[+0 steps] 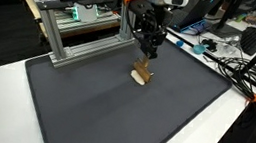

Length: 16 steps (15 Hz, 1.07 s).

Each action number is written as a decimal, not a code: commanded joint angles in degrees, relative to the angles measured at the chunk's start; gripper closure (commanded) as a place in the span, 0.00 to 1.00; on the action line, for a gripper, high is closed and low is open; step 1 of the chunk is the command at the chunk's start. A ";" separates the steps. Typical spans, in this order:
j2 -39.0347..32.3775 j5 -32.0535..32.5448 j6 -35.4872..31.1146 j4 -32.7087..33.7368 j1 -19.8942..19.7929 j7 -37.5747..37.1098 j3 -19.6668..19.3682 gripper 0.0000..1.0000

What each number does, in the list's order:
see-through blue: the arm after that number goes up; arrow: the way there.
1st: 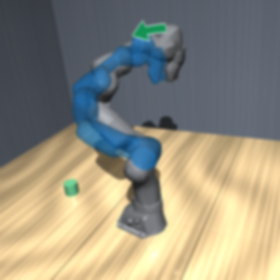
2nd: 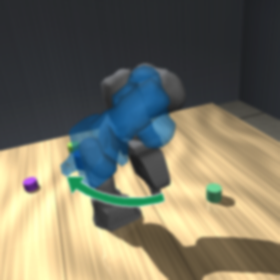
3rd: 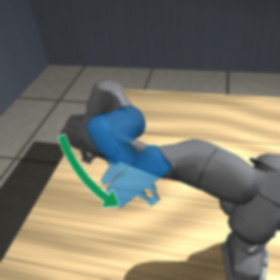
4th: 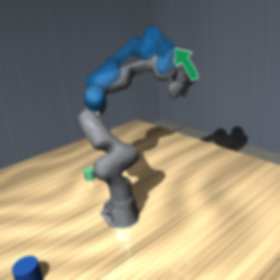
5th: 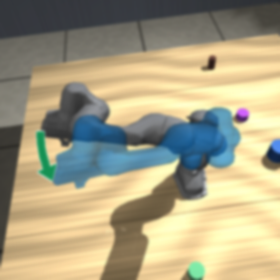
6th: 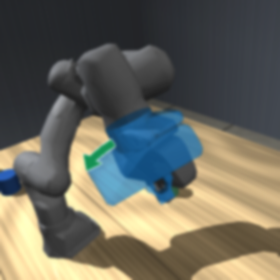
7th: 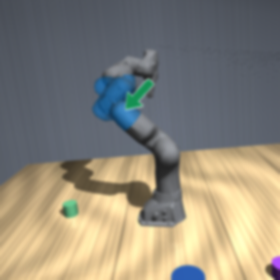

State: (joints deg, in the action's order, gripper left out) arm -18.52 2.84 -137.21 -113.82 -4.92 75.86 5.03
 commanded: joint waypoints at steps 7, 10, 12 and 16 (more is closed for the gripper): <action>-2.81 7.12 -1.50 -0.01 0.82 -2.95 -3.81 0.78; -2.90 9.67 -1.50 -0.31 1.27 -4.53 -4.31 0.78; -2.97 11.06 -0.94 -0.62 1.59 -5.23 -4.44 0.78; -3.27 14.25 -0.73 -0.76 2.33 -7.87 -5.16 0.78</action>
State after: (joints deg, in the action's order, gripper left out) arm -18.47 11.95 -136.95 -113.74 -3.35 70.96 2.28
